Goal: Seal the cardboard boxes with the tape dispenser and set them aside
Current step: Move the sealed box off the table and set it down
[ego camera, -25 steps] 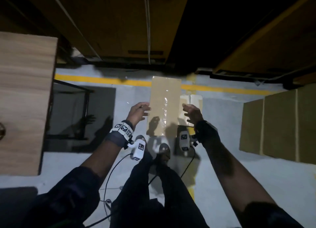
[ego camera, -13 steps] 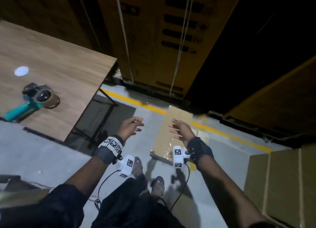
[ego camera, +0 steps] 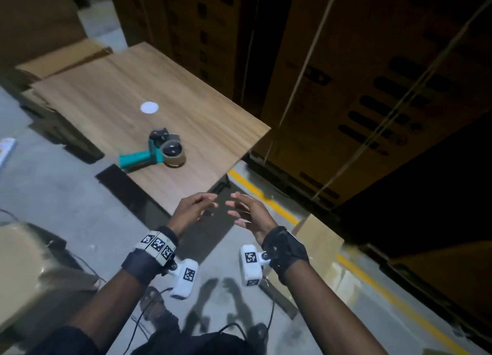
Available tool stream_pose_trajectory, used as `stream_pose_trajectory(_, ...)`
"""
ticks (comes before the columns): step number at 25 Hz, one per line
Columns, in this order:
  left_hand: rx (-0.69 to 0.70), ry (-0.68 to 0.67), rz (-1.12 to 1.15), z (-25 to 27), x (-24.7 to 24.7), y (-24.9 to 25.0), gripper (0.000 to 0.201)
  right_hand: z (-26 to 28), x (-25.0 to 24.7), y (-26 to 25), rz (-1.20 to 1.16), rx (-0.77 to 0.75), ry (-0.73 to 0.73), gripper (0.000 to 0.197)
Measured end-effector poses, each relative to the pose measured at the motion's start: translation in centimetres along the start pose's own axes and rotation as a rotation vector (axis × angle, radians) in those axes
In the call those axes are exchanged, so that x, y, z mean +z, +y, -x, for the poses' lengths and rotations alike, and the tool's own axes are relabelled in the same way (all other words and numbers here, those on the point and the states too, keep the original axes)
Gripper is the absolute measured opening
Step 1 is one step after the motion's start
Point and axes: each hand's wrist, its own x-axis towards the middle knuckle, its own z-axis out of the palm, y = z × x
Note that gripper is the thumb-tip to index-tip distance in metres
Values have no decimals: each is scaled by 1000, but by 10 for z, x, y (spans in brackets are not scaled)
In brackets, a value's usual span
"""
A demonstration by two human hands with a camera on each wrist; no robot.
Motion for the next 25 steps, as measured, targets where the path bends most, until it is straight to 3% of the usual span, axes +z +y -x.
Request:
stream_pose_trajectory(3, -4, 60, 51, -20, -94, 16, 20, -34, 92, -19, 2, -21, -51, 25)
stream_pose_trajectory(9, 30, 265, 133, -60, -295, 50, 12, -102, 288, -64, 70, 8, -162, 28)
stream_pose_trajectory(17, -14, 368, 164, -132, -440, 81, 18, -217, 420, -112, 56, 75, -165, 20)
stream_pose_trajectory(25, -72, 463, 111, -278, -597, 159, 20, -390, 547, -201, 14, 145, -176, 33)
